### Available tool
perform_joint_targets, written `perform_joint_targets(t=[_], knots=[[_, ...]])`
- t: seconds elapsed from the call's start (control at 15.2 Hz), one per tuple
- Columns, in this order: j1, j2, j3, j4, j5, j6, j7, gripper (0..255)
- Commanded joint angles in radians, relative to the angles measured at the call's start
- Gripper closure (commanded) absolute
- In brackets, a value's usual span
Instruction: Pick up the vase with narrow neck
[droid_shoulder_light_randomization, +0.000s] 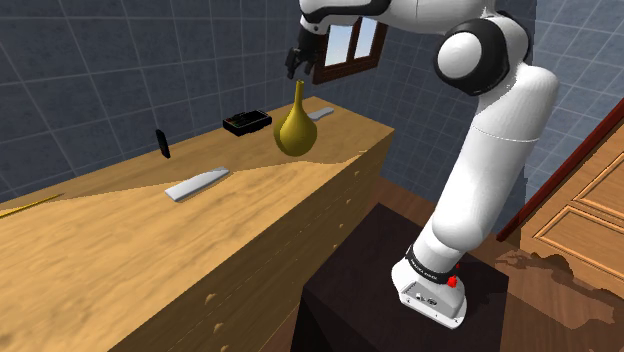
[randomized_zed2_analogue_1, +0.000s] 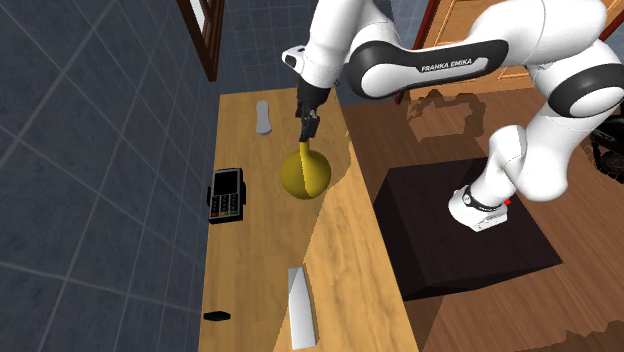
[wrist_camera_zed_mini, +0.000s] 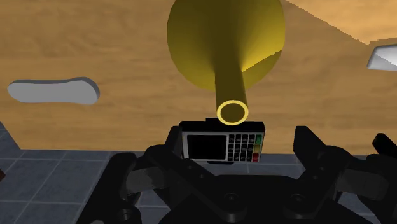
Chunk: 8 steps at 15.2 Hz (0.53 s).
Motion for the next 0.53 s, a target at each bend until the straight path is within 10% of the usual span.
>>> perform_joint_targets(t=[0.0,0.46], knots=[[-0.003,0.017,-0.001,0.004,0.004,0.015,-0.007,0],[-0.001,0.016,0.0,-0.086,0.007,0.104,-0.012,0]])
